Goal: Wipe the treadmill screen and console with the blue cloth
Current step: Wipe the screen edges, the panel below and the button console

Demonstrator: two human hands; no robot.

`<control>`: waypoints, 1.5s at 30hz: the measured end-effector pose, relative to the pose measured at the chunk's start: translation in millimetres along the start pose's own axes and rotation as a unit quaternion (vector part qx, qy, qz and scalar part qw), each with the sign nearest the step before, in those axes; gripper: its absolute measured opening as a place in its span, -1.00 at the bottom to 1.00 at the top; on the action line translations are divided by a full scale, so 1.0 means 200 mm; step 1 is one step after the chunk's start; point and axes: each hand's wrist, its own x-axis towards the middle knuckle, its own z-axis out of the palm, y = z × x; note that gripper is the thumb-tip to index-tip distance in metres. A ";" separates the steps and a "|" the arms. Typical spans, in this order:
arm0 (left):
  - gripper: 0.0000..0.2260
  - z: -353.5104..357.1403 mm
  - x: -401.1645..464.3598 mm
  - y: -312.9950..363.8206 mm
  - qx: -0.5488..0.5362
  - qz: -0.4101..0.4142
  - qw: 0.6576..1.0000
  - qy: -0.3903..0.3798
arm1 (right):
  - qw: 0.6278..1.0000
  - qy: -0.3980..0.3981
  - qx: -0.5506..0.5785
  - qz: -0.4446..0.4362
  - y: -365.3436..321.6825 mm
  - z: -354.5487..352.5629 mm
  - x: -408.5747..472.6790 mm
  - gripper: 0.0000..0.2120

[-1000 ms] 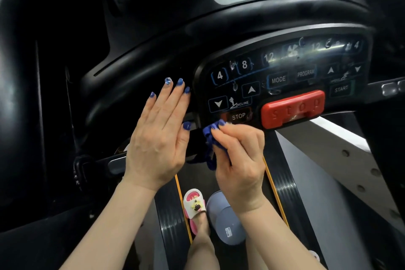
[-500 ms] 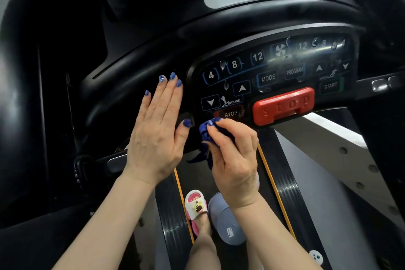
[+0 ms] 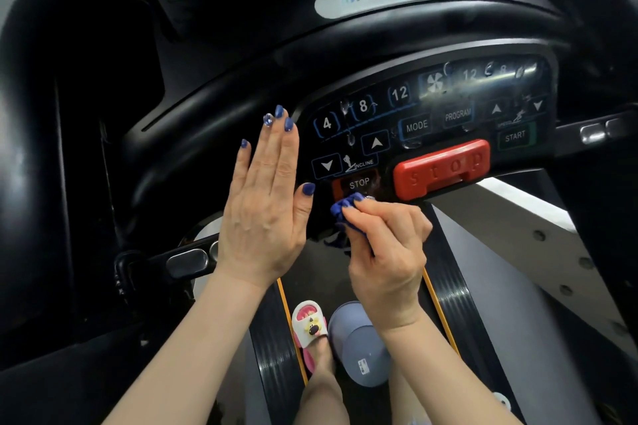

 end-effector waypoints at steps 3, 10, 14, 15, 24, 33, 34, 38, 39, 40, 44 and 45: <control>-0.48 0.00 0.00 -0.01 0.008 -0.001 1.000 0.007 | 1.000 0.022 0.001 -0.003 -0.02 0.05 0.10 -0.89; -0.49 0.01 -0.01 0.00 0.014 -0.001 1.000 0.004 | 0.999 0.004 -0.039 0.003 0.05 -0.04 -0.01 -0.96; -0.47 0.01 -0.01 -0.01 0.015 -0.001 1.000 0.009 | 0.997 0.046 -0.054 0.020 0.05 0.00 0.17 -0.92; -0.47 0.01 -0.01 -0.01 0.016 -0.003 1.000 0.010 | 0.996 0.058 -0.058 0.024 0.06 0.02 0.21 -0.94; -0.47 0.01 -0.01 0.00 0.016 -0.007 1.000 0.013 | 0.996 0.048 -0.061 0.037 0.07 -0.01 0.10 -0.90; -0.46 -0.03 -0.02 -0.01 0.031 -0.013 0.999 -0.009 | 0.997 0.039 -0.060 0.009 0.09 -0.04 0.08 -0.97; -0.46 -0.03 -0.03 -0.01 0.040 -0.019 0.999 -0.009 | 0.998 0.042 -0.056 0.009 0.09 -0.03 0.10 -0.98; -0.48 -0.01 -0.04 -0.01 0.062 -0.019 0.998 -0.006 | 0.995 0.083 -0.026 0.039 0.00 0.07 0.20 -0.94; -0.48 -0.01 -0.04 -0.01 0.061 -0.017 0.998 -0.006 | 0.997 0.075 -0.012 0.034 -0.02 0.08 0.20 -0.93; -0.48 -0.01 -0.04 -0.01 0.059 -0.017 0.998 -0.007 | 0.998 0.059 0.001 0.017 -0.02 0.08 0.18 -0.92; -0.49 -0.01 -0.05 -0.01 0.060 -0.016 0.998 -0.008 | 0.999 0.011 0.001 -0.047 0.06 0.01 0.14 -0.92; -0.49 -0.01 -0.05 -0.01 0.063 -0.016 0.998 -0.007 | 0.999 0.019 0.004 -0.038 0.06 0.02 0.16 -0.91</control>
